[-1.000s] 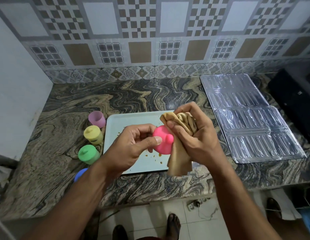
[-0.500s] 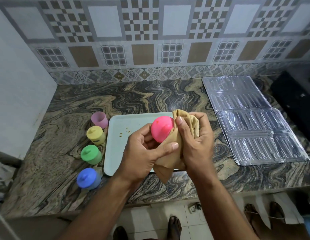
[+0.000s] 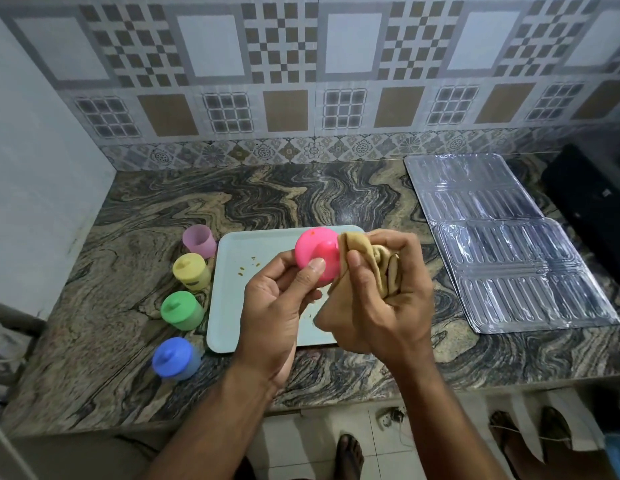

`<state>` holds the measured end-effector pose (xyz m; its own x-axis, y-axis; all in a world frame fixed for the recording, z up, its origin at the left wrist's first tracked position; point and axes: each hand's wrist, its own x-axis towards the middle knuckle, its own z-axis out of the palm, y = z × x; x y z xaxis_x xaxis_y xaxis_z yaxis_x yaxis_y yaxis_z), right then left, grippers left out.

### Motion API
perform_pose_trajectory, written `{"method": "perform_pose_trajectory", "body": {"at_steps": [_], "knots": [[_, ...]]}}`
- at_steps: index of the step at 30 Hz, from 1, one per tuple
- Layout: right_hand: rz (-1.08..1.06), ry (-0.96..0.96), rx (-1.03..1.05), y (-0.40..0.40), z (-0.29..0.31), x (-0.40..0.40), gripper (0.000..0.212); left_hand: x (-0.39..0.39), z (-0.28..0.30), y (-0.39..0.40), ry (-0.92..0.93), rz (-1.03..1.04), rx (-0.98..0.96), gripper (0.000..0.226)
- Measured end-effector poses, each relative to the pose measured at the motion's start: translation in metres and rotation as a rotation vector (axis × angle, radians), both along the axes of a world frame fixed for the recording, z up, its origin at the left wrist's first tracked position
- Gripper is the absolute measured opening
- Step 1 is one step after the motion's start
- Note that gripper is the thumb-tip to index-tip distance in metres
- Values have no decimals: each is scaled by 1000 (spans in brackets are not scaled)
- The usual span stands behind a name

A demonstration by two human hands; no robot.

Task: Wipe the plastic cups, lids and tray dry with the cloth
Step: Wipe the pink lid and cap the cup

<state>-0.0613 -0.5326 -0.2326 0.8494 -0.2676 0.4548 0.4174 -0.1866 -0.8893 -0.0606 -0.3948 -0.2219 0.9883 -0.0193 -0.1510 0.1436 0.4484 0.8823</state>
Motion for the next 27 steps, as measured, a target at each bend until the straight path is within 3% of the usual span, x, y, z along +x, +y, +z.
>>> {"method": "perform_pose_trajectory", "body": {"at_steps": [3,13,18,23,27], "knots": [[-29,-69,-151,-1,0,3,14,-1,-4,1,-58,-38,61,15],[-40,7,-60,-3,7,22,14,8,5,18,-221,-167,164,24],[-21,60,-163,-18,8,37,15,7,9,26,-285,-348,305,7],[85,143,203,-34,15,38,13,23,13,41,-119,-275,213,15],[208,158,211,-30,17,26,11,29,10,43,-32,-273,109,12]]}}
